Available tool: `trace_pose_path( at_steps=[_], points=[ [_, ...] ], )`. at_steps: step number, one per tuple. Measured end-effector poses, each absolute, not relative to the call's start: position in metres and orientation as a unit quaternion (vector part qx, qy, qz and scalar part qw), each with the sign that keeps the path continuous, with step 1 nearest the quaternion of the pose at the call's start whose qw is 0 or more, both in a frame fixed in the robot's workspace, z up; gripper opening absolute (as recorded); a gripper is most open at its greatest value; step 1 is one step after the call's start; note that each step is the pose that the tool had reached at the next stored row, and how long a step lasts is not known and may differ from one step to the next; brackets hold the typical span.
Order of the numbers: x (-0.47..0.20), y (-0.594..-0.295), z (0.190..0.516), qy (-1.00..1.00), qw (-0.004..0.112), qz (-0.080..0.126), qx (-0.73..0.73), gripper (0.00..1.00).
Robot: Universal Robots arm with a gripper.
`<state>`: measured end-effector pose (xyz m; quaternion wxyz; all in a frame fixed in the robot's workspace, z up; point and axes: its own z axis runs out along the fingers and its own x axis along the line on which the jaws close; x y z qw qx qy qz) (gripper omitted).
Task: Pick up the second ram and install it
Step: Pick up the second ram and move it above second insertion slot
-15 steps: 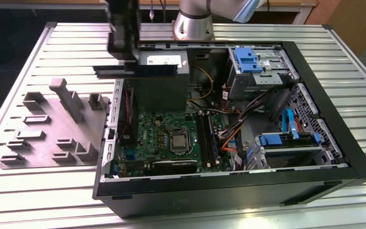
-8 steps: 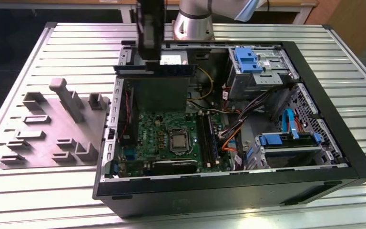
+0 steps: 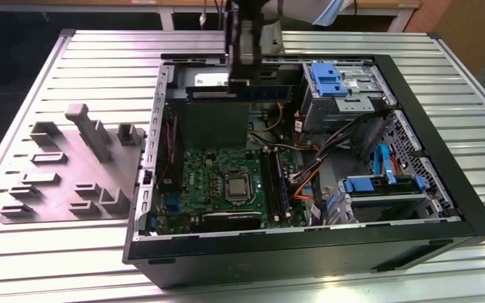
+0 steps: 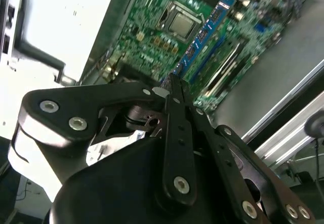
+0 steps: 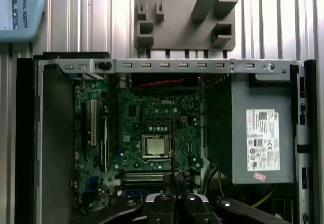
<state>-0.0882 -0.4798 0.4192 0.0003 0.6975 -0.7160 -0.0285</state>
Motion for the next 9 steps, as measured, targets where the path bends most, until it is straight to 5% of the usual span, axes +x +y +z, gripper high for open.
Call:
trace_pose_path(
  at_steps=[9],
  points=[
    [-0.0777,-0.4797,0.4164,-0.716,0.0,-0.029,0.697,0.11]
  ],
)
